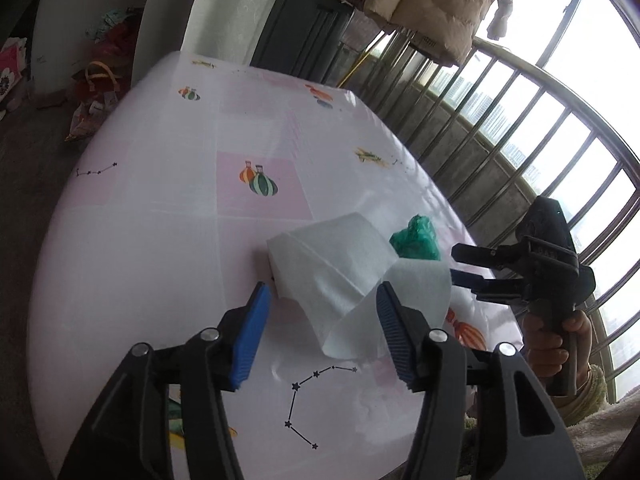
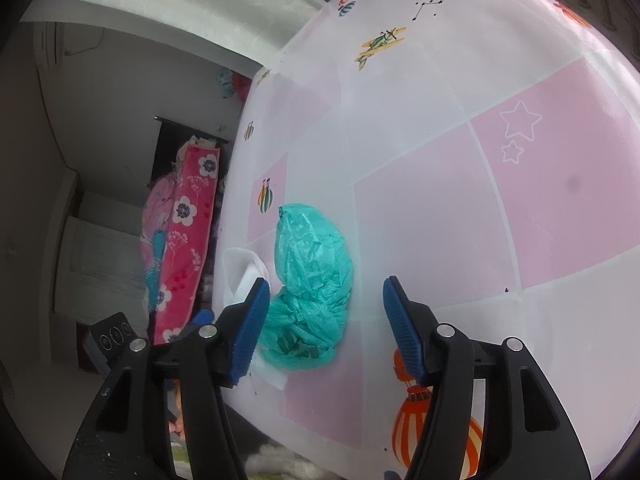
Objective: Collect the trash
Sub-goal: 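Lift the tissue with the left tool while the right tool lifts the teal bag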
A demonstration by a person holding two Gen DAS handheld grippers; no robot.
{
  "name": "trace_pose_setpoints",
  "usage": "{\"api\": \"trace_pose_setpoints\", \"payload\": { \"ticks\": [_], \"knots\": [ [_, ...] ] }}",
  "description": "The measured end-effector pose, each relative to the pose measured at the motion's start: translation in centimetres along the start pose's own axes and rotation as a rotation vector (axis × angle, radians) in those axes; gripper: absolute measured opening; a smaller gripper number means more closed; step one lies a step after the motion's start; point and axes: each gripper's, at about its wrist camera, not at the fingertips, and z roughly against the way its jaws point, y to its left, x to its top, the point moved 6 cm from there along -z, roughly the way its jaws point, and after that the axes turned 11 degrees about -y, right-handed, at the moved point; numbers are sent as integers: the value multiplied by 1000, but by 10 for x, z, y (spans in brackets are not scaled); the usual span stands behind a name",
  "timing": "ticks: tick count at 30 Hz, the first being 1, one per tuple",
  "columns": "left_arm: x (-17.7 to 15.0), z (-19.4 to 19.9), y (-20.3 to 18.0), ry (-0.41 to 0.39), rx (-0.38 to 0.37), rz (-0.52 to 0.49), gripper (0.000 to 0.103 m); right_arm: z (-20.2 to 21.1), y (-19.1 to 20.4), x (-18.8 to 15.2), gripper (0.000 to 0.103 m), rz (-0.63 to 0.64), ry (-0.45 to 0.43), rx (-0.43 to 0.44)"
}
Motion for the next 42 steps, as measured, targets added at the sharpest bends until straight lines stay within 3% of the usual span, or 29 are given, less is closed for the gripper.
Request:
{"api": "trace_pose_setpoints", "payload": {
  "ticks": [7,13,18,21,26,32,42],
  "knots": [
    [6,-40,-11,42,18,-58,59,-8,1,-3,66,-23,24,7],
    [-8,-76,-2,133,162,-143,59,-16,2,-1,67,-8,38,-15],
    [-15,-78,-6,119,237,-233,53,-27,9,-1,67,23,46,-21],
    [-16,-81,-10,112,277,-292,47,-30,10,-2,58,45,48,-39],
    [-16,-82,-13,103,284,-311,34,-29,4,-2,39,20,48,-13],
    [-16,-84,-18,103,286,-324,26,-10,-3,8,36,27,-6,-42],
    [-16,-86,-19,97,298,-331,24,15,-18,17,35,10,-82,-65]
  ]
}}
